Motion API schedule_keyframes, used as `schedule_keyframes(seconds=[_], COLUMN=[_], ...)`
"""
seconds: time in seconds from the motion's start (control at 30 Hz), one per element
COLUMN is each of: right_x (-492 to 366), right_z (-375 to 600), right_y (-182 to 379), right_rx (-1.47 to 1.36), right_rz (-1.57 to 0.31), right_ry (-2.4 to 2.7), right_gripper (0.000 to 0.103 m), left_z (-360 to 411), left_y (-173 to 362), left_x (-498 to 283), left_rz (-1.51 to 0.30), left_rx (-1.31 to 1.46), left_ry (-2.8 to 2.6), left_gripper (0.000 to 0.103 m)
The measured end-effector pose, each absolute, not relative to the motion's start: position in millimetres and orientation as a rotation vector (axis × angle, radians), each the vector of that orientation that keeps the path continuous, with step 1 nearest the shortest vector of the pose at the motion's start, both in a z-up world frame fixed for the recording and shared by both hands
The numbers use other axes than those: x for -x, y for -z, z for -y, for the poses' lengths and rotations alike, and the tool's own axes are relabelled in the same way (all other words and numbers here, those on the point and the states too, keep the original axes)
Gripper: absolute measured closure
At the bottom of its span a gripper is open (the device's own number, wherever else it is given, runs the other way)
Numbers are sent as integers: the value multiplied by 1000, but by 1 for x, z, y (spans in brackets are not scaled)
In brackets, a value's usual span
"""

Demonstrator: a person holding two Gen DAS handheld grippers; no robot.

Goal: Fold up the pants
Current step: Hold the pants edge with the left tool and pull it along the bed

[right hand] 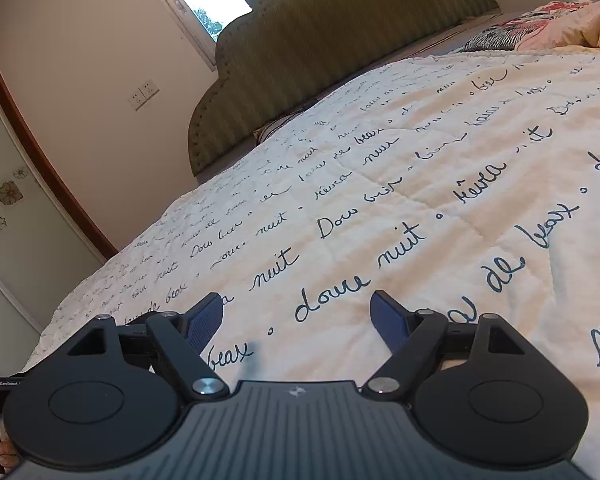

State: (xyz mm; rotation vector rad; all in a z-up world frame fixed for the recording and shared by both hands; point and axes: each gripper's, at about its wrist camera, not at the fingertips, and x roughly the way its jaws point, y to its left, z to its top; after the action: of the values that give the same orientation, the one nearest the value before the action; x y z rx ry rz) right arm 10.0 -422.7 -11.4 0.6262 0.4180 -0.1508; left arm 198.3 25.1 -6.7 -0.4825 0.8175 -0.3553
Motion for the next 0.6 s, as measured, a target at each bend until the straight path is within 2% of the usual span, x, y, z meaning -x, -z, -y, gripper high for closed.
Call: schedule_keyframes(seconds=[0.13,0.2,0.3,0.43,0.5,0.6], right_x=[-11,-11,-11,-11,-8,8], right_z=[422,422,422,417,404,362], right_y=[11,11,11,9,1,-19], right_rx=[-624,-625,-624,-597,-514,-326], right_rz=[-421,-421,-420,-430,-433,-382], right_ry=[153,153,153,168,213,201], right_gripper=[22,22,22,22,22,22], left_z=[-34,-32,-31,-47,-54,-53], left_y=[-5,5,13,2,-9,-29], left_x=[-194,-194,-185,-174,-158,-127], left_rz=[-807,-825,-745,-728,-688,-618], left_rx=[484,451,449,568,575,533], left_ry=[369,351,362,345,301,322], left_gripper=[90,87,86,72,53,50])
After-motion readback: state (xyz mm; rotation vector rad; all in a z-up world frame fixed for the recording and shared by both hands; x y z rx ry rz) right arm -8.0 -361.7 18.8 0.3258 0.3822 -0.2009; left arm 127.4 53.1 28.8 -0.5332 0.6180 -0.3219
